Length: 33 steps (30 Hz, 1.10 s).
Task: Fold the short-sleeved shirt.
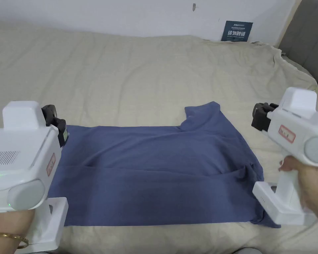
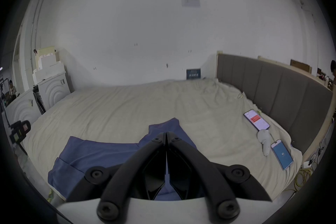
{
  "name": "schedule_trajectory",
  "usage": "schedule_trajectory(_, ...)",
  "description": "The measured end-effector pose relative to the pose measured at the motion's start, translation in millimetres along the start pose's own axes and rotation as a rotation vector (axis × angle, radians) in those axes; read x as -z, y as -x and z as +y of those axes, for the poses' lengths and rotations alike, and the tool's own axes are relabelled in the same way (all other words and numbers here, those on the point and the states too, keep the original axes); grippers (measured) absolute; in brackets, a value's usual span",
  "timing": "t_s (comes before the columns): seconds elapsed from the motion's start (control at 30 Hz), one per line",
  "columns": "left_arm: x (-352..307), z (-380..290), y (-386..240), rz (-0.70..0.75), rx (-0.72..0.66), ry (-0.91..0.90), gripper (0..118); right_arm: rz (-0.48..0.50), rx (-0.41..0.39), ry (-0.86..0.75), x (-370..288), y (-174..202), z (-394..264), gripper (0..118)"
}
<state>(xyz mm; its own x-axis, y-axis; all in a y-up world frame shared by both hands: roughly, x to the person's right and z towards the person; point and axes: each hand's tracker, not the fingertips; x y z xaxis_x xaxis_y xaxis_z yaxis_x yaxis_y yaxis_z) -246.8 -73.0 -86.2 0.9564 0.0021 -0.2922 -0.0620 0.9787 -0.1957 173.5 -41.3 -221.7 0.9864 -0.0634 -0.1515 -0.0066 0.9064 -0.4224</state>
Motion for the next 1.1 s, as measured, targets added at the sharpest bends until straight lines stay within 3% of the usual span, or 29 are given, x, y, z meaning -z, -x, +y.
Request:
schedule_trajectory(0.13,11,4,2,0.005,-0.016,0.004,0,-0.028,-0.051,0.148,57,-5,31,3)
schedule_trajectory(0.2,19,4,2,0.009,-0.024,0.011,0,-0.013,-0.068,0.246,90,-8,39,35)
schedule_trajectory(0.27,29,4,2,0.018,-0.029,0.024,0,-0.016,-0.024,0.352,121,-11,43,78)
schedule_trajectory(0.3,33,4,2,0.019,-0.032,0.030,0,-0.019,-0.018,0.385,135,-13,43,88)
schedule_trajectory(0.53,68,-4,5,0.040,-0.035,0.078,0,-0.127,0.017,0.554,225,-34,22,101)
schedule_trajectory(0.73,97,-16,11,0.061,-0.053,0.128,0,-0.227,0.028,0.664,275,-54,-11,101)
schedule_trajectory(0.9,115,-27,18,0.081,-0.082,0.163,0,-0.218,0.081,0.659,296,-59,-20,89)
schedule_trajectory(0.97,120,-31,18,0.090,-0.082,0.174,0,-0.206,0.072,0.663,302,-56,-23,77)
schedule_trajectory(1.07,124,-34,19,0.093,-0.084,0.192,0,-0.207,0.043,0.718,308,-51,-28,40)
schedule_trajectory(1.1,126,-35,19,0.093,-0.085,0.198,0,-0.192,0.072,0.711,307,-53,-29,38)
